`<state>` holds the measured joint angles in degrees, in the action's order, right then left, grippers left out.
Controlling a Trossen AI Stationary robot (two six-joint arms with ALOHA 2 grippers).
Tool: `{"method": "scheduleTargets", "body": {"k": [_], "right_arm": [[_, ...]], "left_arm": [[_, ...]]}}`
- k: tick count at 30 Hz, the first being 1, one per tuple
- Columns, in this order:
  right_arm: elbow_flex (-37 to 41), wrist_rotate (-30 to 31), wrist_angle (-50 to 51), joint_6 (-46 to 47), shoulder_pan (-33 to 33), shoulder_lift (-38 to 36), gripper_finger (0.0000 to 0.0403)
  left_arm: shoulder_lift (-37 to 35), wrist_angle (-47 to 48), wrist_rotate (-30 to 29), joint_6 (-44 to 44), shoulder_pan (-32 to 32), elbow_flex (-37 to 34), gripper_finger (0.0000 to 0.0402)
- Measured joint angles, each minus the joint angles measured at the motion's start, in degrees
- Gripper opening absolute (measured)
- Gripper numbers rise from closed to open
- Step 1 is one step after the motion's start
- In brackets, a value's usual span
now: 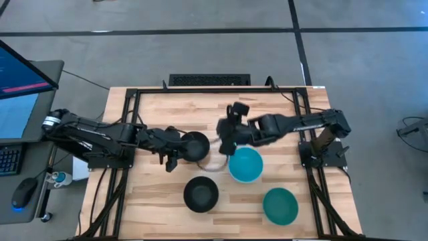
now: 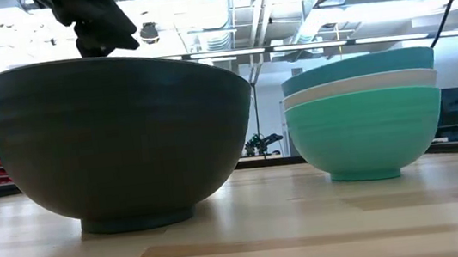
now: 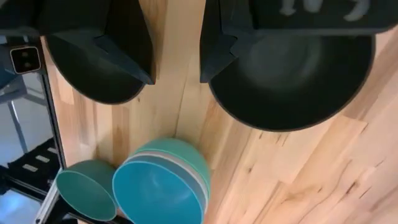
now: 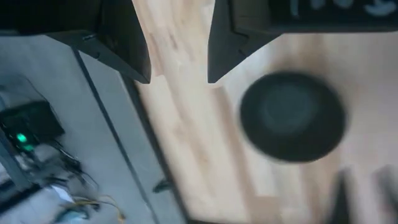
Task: Nest bowls inside each other
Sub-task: Stack the top black bowl on top of the blue bowl
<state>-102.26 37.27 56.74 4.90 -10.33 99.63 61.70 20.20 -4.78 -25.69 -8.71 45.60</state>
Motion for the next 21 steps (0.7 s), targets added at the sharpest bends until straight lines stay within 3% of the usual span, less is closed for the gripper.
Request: {"method": "scheduleTargets", "body": {"k": [5, 15, 21], "right_arm": [[0.0, -0.84, -0.65, 0.44, 4.9, 0.0, 0.0178], [0.0, -17.25, -2.52, 2.36, 12.22, 0.0, 0.0182], [0.0, -20.66, -6.34, -2.2, 12.38, 0.0, 0.018]], "left_arm": [[0.48, -0.78, -3.51, -1.7, -1.03, 0.0, 0.0115], [2.18, 0.94, -8.38, -6.48, -1.53, 0.04, 0.0115], [4.97, 2.54, -8.53, -7.51, -1.65, 0.02, 0.0115]]}}
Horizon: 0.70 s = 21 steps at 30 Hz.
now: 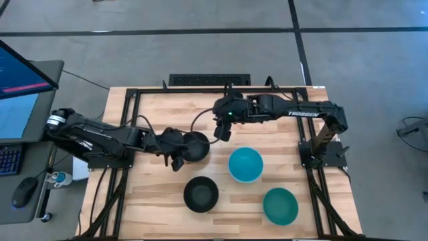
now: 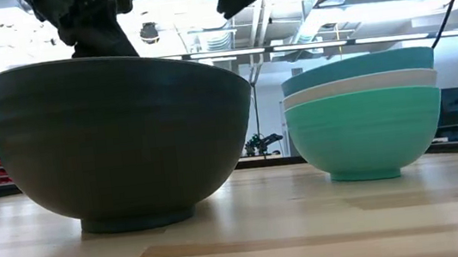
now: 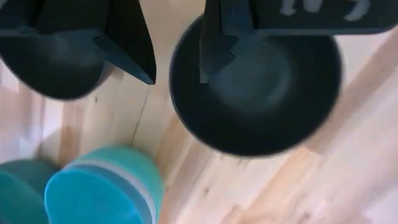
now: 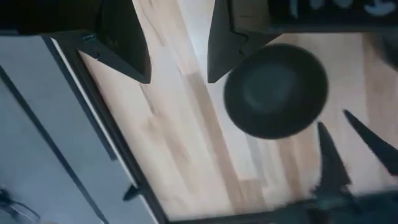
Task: Nest bowls inside each other
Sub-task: Stack the top black bowl on top of the blue bowl
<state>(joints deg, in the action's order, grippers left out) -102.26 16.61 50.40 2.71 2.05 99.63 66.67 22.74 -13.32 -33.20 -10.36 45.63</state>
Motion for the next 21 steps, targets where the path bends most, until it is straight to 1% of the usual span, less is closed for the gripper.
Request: {"method": "scheduleTargets", "body": {"k": [4, 6, 12, 15, 17, 19, 21], "right_arm": [[0.45, -6.25, 0.02, -3.94, -0.16, 0.0, 0.0183], [1.73, -7.77, -0.04, -4.16, -0.56, 0.0, 0.0183], [7.12, -7.77, 0.01, -6.57, -2.08, 0.0, 0.0179], [8.33, -7.79, -0.27, -7.46, -3.11, 0.04, 0.0178], [9.22, -7.81, -1.99, -7.79, -3.76, -0.03, 0.0178], [10.98, -8.4, -4.75, -7.78, -4.37, -1.63, 0.0178], [12.79, -9.67, -10.77, -7.92, -5.03, -4.15, 0.0177]], "left_arm": [[3.32, -0.12, 2.39, 0.04, -1.18, -0.02, 0.0115], [4.62, -1.42, 2.46, 0.8, -1.87, -0.02, 0.0115], [5.75, -1.73, 2.15, 0.52, -2.13, -0.02, 0.0115], [5.65, -1.66, 1.42, 0.64, -2.13, -0.02, 0.0115], [5.55, -1.68, 0.81, 0.78, -2.14, -0.02, 0.0115], [5.58, -1.43, 0.74, 0.5, -2.13, -0.02, 0.0115], [5.58, -1.4, 0.6, -0.03, -2.13, -0.02, 0.0115]]}}
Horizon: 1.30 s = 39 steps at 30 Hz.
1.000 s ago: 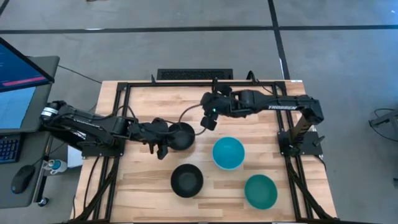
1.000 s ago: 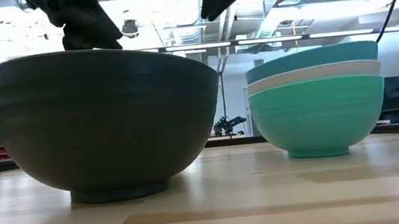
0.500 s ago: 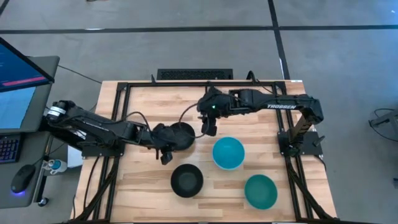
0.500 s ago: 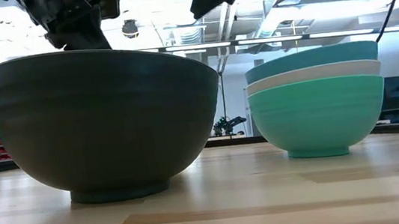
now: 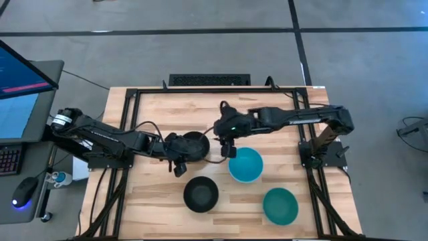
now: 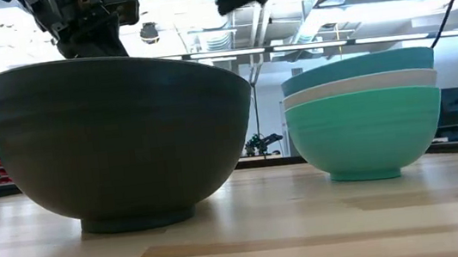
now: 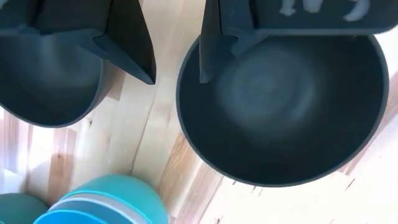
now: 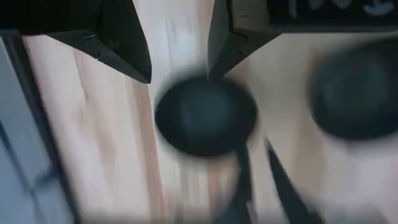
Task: Nest bowls inside each other
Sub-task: Stack the top black bowl on top of the blue bowl
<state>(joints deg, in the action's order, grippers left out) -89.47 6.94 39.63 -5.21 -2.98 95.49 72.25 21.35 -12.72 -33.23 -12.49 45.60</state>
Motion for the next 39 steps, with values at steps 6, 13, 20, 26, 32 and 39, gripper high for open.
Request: {"method": "scheduleTargets", "body": {"k": [6, 13, 20, 26, 32, 39], "right_arm": [[12.35, -1.15, -6.79, 1.85, 0.08, -10.37, 0.0176], [29.21, -3.34, -21.77, 2.94, -1.79, -23.62, 0.0177], [38.46, -3.09, -22.55, 6.6, -4.29, -32.81, 0.0178], [41.49, -2.51, -23.63, 7.62, -5.21, -37.18, 0.0176], [41.61, -2.55, -24.31, 7.78, -5.08, -37.93, 0.0177], [41.63, -2.56, -24.47, 8.34, -4.77, -37.27, 0.0176]], "left_arm": [[0.0, -0.26, -0.16, -0.29, 0.17, 0.0, 0.0115], [0.0, -1.33, -1.43, -0.31, 0.92, 0.0, 0.0115], [0.02, 0.68, 2.62, -2.77, 2.05, 0.02, 0.0115], [0.04, 2.83, 4.68, -3.05, 2.01, 0.02, 0.0115], [0.04, 4.67, 4.9, 1.26, 2.16, 0.02, 0.0115], [6.41, 5.21, 12.43, 10.87, 2.46, 0.04, 0.0115]]}}
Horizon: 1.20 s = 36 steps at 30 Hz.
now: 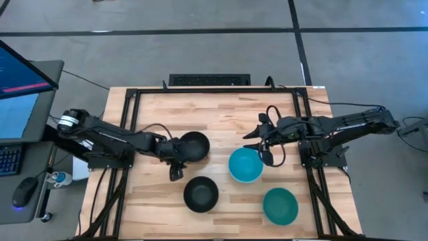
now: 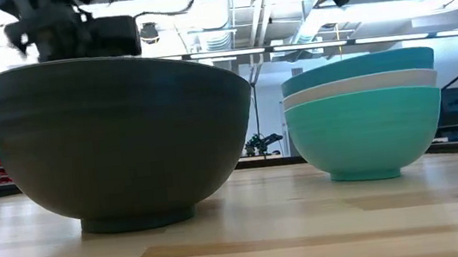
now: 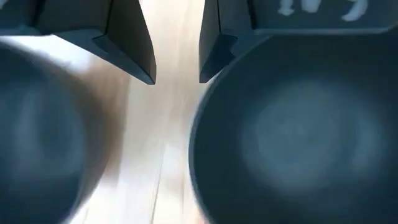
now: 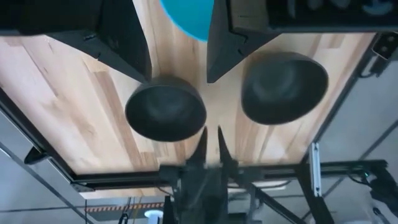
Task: Nest bowls inside each other
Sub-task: Stack the top black bowl on top of the blue bowl
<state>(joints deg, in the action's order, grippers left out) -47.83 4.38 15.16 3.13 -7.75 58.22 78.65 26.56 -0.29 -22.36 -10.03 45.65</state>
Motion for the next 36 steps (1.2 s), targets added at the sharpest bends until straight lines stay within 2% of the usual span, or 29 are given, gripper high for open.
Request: {"method": "scheduleTargets", "body": {"k": [5, 13, 18, 29, 36], "right_arm": [[0.0, -0.02, -0.74, 2.47, -0.02, 0.22, 0.0177], [0.0, -0.02, -0.66, 3.55, -0.11, 0.2, 0.0176], [-0.01, 0.02, -0.73, 4.45, 0.0, 0.2, 0.0177], [-0.02, 0.13, -0.67, 5.49, 0.0, 0.2, 0.0177], [-0.02, 0.13, -0.67, 5.49, 0.0, 0.2, 0.0177]], "left_arm": [[4.19, -3.08, -0.26, 2.29, 0.12, -0.04, 0.0109], [3.24, -2.88, -0.43, 7.29, -0.04, 3.64, 0.0077], [2.88, 1.15, -5.13, 11.83, 0.41, 6.55, 0.0063], [2.97, 2.06, -0.85, 10.81, 5.14, 5.94, 0.0072], [2.97, 2.04, -0.44, 11.75, 5.27, 5.93, 0.0073]]}}
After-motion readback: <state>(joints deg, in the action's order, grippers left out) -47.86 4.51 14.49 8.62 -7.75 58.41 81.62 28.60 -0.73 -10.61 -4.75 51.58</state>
